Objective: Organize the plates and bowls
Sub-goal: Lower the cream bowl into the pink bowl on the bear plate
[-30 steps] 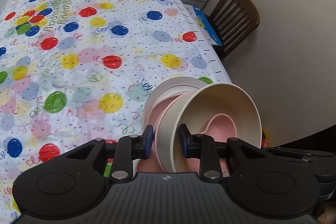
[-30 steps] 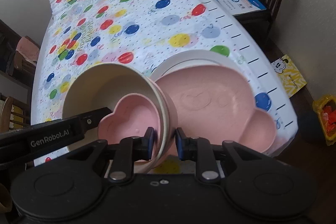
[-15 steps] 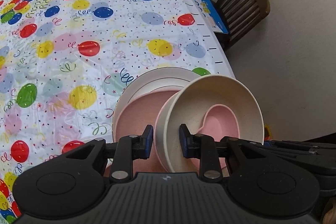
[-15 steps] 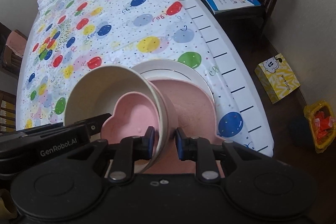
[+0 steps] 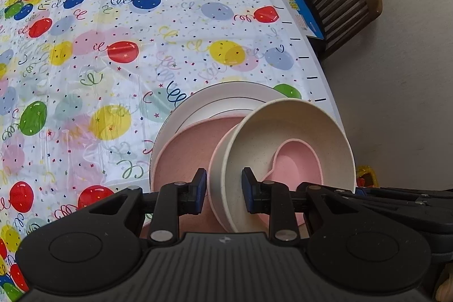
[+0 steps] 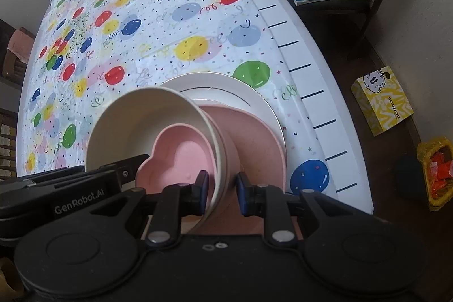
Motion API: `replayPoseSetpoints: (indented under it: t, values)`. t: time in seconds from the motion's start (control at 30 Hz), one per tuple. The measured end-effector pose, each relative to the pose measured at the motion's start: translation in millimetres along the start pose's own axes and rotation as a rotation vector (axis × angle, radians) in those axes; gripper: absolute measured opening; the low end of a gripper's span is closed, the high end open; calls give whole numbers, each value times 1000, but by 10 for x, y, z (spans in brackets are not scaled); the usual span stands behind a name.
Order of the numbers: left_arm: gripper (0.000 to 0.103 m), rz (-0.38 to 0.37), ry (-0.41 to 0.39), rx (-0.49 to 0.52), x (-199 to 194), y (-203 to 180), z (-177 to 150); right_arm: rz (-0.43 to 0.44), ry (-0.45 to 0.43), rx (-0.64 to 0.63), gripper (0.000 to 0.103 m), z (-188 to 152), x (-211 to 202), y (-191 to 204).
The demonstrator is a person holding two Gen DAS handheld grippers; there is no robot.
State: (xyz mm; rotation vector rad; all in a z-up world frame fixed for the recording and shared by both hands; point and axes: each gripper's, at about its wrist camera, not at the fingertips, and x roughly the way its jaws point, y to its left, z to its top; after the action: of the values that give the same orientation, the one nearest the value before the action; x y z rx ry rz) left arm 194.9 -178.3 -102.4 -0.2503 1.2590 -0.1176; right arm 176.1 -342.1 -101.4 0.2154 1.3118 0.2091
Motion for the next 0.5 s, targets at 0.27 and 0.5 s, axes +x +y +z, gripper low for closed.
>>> replayPoseSetpoints:
  t: [0.27, 0.5]
  values:
    - [26, 8, -13, 5, -6, -16, -2, 24, 11, 0, 22, 10, 44, -31]
    - [26, 7, -18, -2, -20, -9, -47, 42, 15, -12, 28, -1, 47, -40]
